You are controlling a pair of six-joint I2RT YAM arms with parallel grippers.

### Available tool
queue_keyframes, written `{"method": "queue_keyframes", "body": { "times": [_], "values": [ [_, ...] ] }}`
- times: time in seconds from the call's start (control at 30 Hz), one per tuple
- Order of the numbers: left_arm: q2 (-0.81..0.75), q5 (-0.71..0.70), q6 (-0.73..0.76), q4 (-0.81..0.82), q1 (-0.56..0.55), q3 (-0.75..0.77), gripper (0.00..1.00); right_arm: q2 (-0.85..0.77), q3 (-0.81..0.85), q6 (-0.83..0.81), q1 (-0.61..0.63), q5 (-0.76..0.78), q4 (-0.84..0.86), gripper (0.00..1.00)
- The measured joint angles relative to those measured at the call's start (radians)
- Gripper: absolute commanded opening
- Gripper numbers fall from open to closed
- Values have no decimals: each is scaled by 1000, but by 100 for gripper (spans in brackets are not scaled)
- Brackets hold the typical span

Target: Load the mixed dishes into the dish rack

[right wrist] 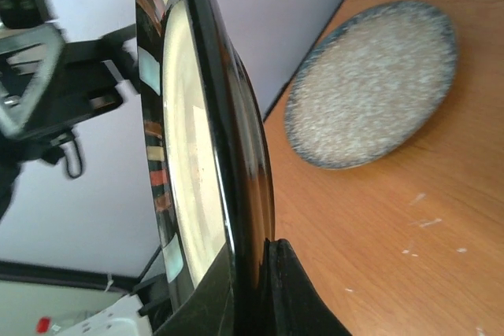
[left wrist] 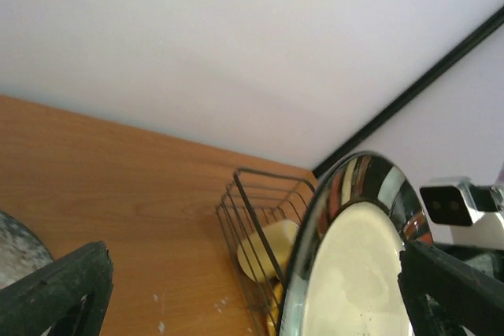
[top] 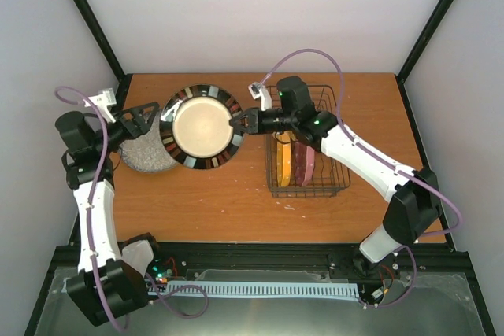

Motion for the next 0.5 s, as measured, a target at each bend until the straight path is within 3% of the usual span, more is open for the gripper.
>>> {"method": "queue_keyframes", "body": {
  "times": [0.27,0.5],
  "values": [
    [-126,-218,30,-23,0,50,100,-86,0,-27,-32,220,-127,3],
    [-169,-330,86,-65,0,47,100,-259,-2,-69,-74,549,-274,3]
  ]
}}
